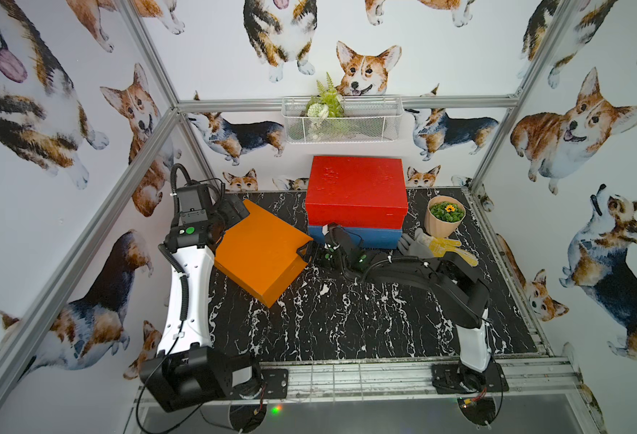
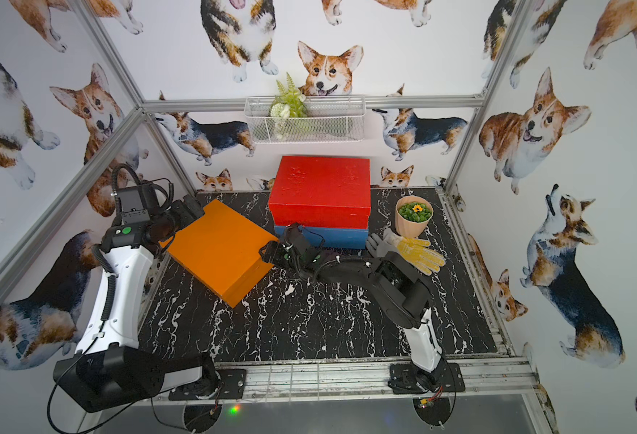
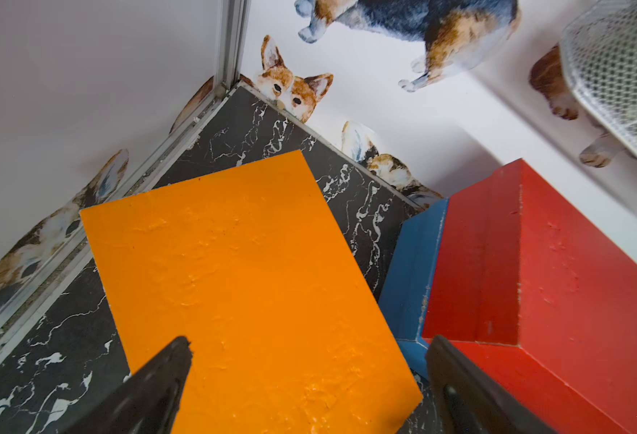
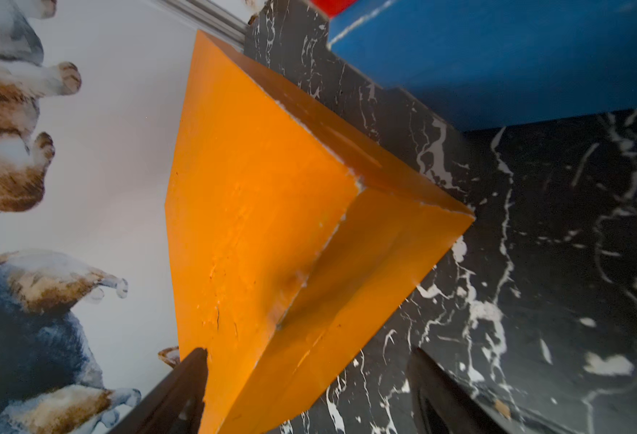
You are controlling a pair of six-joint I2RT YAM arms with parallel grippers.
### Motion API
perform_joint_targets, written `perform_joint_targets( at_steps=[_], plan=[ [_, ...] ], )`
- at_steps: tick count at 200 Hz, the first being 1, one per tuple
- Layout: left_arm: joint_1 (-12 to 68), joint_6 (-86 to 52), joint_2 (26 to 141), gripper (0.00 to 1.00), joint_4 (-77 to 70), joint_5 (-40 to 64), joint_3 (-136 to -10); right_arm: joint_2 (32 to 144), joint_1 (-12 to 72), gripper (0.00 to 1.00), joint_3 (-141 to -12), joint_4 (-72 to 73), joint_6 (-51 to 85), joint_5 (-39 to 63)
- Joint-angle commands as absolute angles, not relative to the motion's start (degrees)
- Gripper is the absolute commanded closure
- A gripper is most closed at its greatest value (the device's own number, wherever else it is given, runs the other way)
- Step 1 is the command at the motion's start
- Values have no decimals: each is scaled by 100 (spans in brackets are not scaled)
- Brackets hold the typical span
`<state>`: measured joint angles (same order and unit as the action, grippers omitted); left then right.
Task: Stack the shoeboxes
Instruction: Move the shoebox to the center of the board.
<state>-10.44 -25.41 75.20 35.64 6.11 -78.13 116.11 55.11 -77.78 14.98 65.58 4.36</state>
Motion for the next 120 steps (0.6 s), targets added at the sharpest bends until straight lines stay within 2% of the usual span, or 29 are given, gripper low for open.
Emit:
perform_joint_targets(
  at_steps=[1, 120],
  plan=[
    [-1041, -2446, 7673, 0, 3137, 720, -7500, 11865, 5520, 17, -7910, 2343, 7409, 325],
    [-748, -2701, 8467, 0, 2447, 894, -6391, 12669, 5581, 19, -8484, 2718, 7827, 292]
  ],
)
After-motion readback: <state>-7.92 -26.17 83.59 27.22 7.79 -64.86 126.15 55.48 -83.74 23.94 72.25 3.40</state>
